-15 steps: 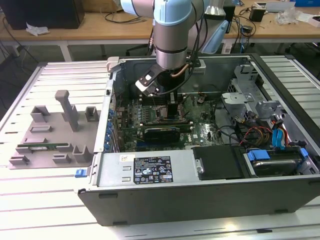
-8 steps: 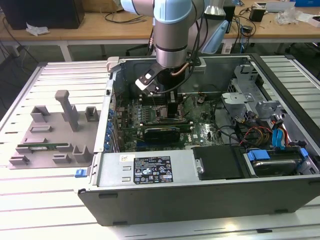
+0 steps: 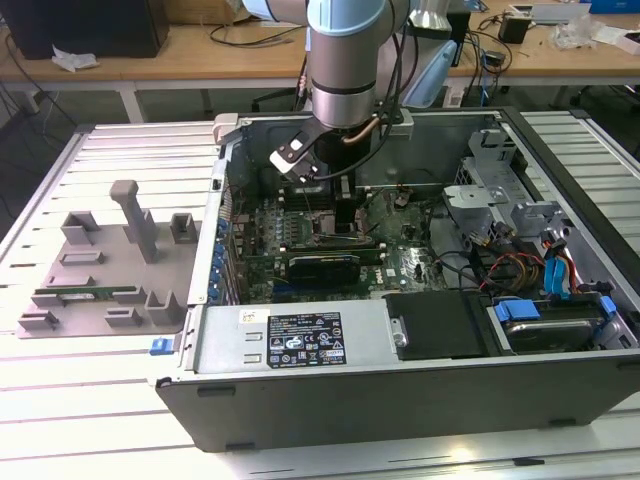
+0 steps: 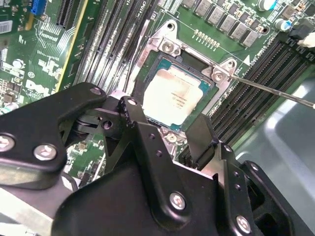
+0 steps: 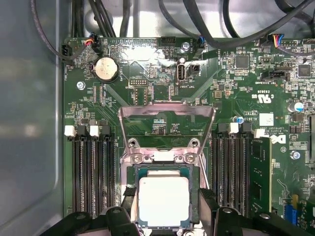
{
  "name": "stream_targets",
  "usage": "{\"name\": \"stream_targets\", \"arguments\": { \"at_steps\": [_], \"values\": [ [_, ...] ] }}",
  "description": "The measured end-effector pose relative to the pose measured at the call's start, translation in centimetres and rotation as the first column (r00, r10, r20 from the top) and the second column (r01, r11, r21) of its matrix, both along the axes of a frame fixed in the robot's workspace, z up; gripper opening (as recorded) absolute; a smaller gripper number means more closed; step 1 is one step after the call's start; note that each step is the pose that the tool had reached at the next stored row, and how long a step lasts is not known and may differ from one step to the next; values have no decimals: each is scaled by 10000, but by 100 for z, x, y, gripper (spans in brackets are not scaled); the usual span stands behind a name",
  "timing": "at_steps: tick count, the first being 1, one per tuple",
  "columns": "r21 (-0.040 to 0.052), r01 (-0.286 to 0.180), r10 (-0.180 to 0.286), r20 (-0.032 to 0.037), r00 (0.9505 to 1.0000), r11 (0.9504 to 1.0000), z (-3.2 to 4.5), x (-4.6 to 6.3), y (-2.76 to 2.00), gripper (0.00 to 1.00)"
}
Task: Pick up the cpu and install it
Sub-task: 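Place the cpu into insertion slot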
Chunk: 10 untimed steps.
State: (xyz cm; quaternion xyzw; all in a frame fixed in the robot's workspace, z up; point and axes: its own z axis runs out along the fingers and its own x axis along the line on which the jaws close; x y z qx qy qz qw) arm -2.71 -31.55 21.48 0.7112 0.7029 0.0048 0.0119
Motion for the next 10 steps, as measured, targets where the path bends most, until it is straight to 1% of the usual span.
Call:
{"name": "stream_targets", "arguments": {
  "at_steps": [3,4,5,6,9,10],
  "values": [
    [-1,0,0,-1,10000,10000,2,0,0,61],
    [-1,0,0,-1,10000,10000,3,0,0,60],
    [-2,0,0,-1,10000,10000,4,0,0,53],
    [-2,0,0,-2,10000,10000,4,0,0,53],
    [-3,0,0,-1,10000,10000,6,0,0,35],
    [-2,0,0,-1,10000,10000,6,0,0,35]
  ]
}}
